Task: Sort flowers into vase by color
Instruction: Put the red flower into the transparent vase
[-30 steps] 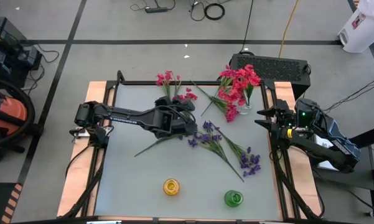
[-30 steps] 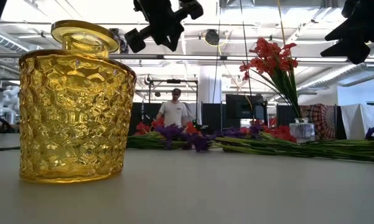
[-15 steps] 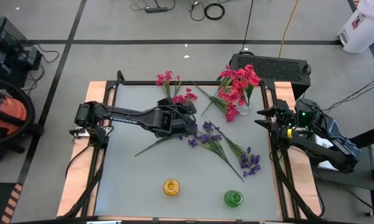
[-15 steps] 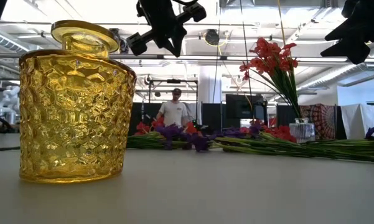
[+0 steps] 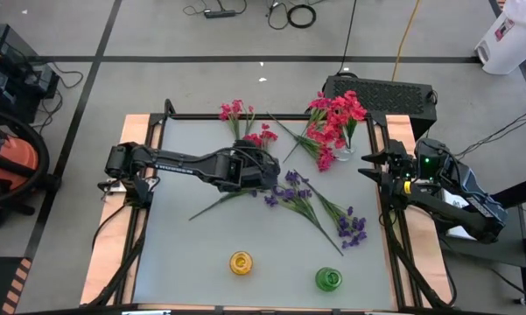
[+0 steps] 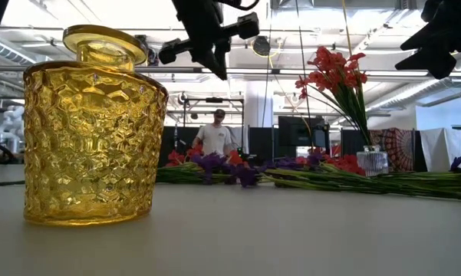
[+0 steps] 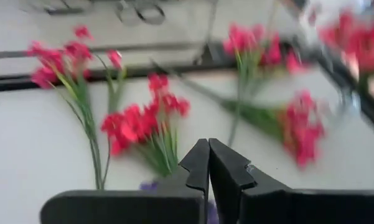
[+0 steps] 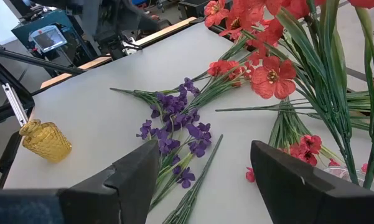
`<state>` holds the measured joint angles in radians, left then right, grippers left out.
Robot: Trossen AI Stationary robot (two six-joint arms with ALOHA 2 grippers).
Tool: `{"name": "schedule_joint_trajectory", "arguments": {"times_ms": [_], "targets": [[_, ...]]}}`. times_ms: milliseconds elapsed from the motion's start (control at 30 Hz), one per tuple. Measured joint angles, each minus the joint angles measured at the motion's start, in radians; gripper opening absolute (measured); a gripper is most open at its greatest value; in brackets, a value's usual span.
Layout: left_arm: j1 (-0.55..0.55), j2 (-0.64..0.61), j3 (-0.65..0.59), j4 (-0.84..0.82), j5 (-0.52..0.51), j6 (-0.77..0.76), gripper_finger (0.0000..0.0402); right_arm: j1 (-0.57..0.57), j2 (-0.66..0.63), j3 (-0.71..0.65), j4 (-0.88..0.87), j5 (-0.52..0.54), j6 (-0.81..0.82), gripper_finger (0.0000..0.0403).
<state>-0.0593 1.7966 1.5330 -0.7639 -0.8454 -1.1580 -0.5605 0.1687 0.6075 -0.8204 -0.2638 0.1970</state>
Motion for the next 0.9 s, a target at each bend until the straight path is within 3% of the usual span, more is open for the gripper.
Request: {"name": "schedule_joint_trajectory", "arguments": {"times_ms": [267, 367, 700, 900], "targets": [[0.000, 0.000, 0.000, -0.003, 0.284, 0.248, 0.0015, 0.000, 0.000, 0.000, 0.000, 0.000, 0.000, 0.0247], [0.000, 0.000, 0.000, -0.001, 0.291, 0.302, 0.0015, 0.000, 0.000, 0.000, 0.000, 0.000, 0.000, 0.0247], [0.026, 0.006, 0.000, 0.053, 0.329, 0.282, 0.0017, 0.000, 0.000, 0.000, 0.000, 0.000, 0.000, 0.0247], [0.073, 0.039, -0.001, 0.065, 0.407, 0.226, 0.0074, 0.000, 0.000, 0.000, 0.000, 0.000, 0.000, 0.0247]]}}
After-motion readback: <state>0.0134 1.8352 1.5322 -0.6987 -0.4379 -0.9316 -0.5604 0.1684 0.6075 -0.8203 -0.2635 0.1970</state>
